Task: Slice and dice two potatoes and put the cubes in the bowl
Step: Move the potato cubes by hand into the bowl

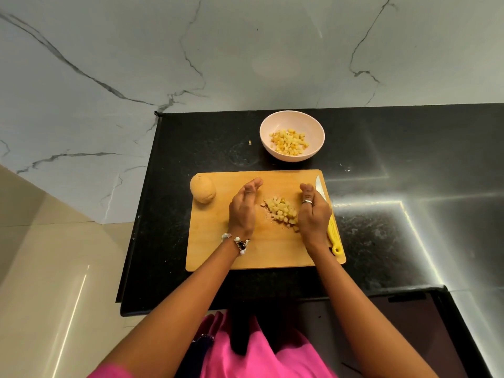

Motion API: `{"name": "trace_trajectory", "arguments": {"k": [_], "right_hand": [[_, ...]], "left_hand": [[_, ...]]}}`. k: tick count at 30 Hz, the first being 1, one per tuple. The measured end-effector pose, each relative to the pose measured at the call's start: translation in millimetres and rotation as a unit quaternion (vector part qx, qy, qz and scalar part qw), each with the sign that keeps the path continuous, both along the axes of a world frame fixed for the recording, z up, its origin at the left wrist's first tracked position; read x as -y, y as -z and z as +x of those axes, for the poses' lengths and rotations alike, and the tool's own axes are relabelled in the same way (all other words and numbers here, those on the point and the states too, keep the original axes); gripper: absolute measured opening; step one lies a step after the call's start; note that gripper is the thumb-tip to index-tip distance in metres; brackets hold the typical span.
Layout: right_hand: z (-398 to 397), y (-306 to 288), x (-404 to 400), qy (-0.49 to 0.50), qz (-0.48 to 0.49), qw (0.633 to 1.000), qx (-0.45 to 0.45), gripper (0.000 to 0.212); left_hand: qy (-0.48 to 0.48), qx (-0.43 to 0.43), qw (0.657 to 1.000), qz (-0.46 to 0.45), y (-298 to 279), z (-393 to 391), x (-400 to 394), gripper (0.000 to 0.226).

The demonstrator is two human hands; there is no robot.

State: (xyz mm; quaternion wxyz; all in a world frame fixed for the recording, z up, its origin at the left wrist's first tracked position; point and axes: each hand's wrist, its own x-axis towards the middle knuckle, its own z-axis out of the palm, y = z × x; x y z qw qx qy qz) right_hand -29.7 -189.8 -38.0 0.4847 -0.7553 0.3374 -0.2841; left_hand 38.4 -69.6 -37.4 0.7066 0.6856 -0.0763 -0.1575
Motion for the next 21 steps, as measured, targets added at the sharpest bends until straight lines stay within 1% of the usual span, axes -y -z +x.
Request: {"name": "trace_trajectory", "arguments": {"k": [2,4,5,7,10,13,14,16,18,21], "right_hand": [[-2.9,1.4,-6.9,0.034,0.031,0.999,0.008,0.033],[-1.2,4.6,-16.5,0.028,0.026,0.999,0.023,0.033],[0.4,6.9,-20.2,0.020,0.024,0.999,0.025,0.034],[3.5,11.1,-23.1,-0.007,0.045,0.999,0.025,0.035],[5.2,10.7,-22.2,-0.022,0.132,0.990,0.052,0.039],[8.0,6.9,-22.3,-0.007,0.262,0.959,0.109,0.046],[9.9,4.5,-24.1,0.004,0.311,0.942,0.130,0.049],[13.9,-1.9,-27.4,0.025,0.412,0.894,0.173,0.055],[15.1,-6.8,-27.6,0.039,0.487,0.848,0.205,0.059],[15.0,-11.4,-27.9,0.038,0.563,0.790,0.239,0.059]], "left_hand": [[0.007,0.043,0.995,0.089,1.1,-5.3,11.7,0.048],[0.018,0.095,0.982,0.159,4.8,-13.2,23.5,0.045],[0.030,0.120,0.976,0.177,5.4,-18.8,29.0,0.047],[0.050,0.150,0.970,0.183,8.2,-29.8,38.9,0.053],[0.025,0.115,0.983,0.140,4.3,-35.6,47.2,0.053],[-0.014,0.049,0.995,0.088,1.5,-37.1,52.4,0.039],[-0.028,0.015,0.997,0.065,0.7,-36.4,53.1,0.037],[-0.042,-0.065,0.997,-0.006,1.6,-34.7,54.7,0.038],[-0.064,-0.136,0.985,-0.086,0.0,-33.0,56.2,0.042],[-0.113,-0.200,0.961,-0.153,-11.5,-31.6,57.1,0.043]]}}
